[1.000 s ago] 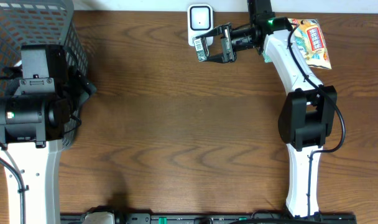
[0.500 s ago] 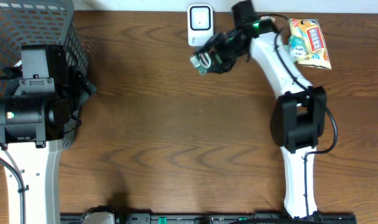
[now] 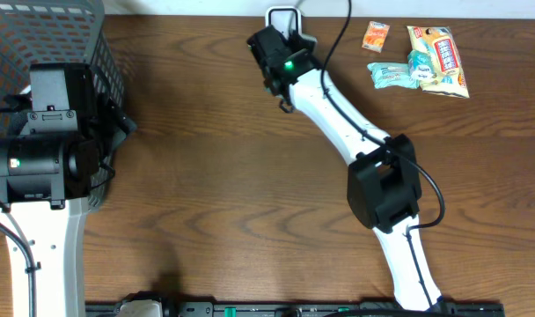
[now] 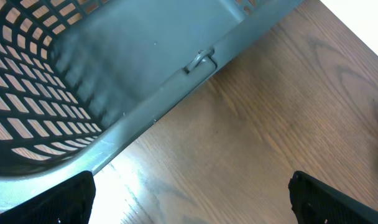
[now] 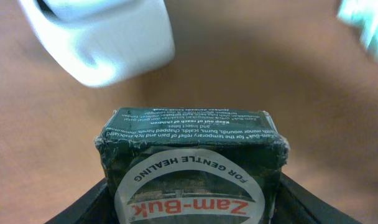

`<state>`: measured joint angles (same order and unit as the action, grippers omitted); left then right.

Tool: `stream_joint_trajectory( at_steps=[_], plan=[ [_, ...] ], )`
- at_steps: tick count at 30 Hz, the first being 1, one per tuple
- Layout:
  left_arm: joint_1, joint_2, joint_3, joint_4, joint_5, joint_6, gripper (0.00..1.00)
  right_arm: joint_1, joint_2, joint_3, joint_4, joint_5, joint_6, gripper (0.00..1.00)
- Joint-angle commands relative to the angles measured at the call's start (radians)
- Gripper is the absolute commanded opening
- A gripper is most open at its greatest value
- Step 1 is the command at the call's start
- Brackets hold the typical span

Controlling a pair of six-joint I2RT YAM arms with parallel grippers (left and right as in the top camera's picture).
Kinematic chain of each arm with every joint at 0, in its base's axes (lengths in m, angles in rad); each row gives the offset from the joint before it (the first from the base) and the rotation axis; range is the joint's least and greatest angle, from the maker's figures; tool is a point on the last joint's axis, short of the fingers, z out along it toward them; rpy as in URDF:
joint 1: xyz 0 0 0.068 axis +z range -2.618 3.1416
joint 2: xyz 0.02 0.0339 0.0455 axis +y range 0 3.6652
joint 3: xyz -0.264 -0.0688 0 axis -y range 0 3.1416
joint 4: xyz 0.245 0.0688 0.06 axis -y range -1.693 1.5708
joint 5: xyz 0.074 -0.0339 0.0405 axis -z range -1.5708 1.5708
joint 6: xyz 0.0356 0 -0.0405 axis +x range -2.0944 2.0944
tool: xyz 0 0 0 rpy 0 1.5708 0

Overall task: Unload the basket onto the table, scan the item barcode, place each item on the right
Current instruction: 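Hold the Zam-Buk tin up in front of the scanner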

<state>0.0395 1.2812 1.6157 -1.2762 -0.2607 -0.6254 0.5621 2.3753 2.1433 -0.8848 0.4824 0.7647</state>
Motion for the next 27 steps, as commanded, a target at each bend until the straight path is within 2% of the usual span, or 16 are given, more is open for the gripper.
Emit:
stream_joint_trajectory(
  at_steps=[1,7,14,17,20,27],
  plan=[
    [0.007,0.0,0.006,-0.003,-0.01,-0.005,0.98,0.014,-0.026,0.003,0.126,0.252,-0.163,0.59],
    [0.007,0.0,0.006,-0.003,-0.01,-0.005,0.98,0.0,-0.014,0.003,0.394,0.225,-0.252,0.65],
    [0.007,0.0,0.006,-0.003,-0.01,-0.005,0.98,-0.023,0.051,0.003,0.759,0.139,-0.505,0.72],
    [0.007,0.0,0.006,-0.003,-0.01,-0.005,0.98,-0.026,0.06,0.003,0.702,0.137,-0.507,0.75],
    [0.007,0.0,0.006,-0.003,-0.01,-0.005,0.98,-0.023,0.06,0.003,0.573,0.101,-0.472,0.77],
    [0.007,0.0,0.006,-0.003,-0.01,-0.005,0.98,-0.011,0.06,0.003,0.349,-0.128,-0.387,0.85]
  ],
)
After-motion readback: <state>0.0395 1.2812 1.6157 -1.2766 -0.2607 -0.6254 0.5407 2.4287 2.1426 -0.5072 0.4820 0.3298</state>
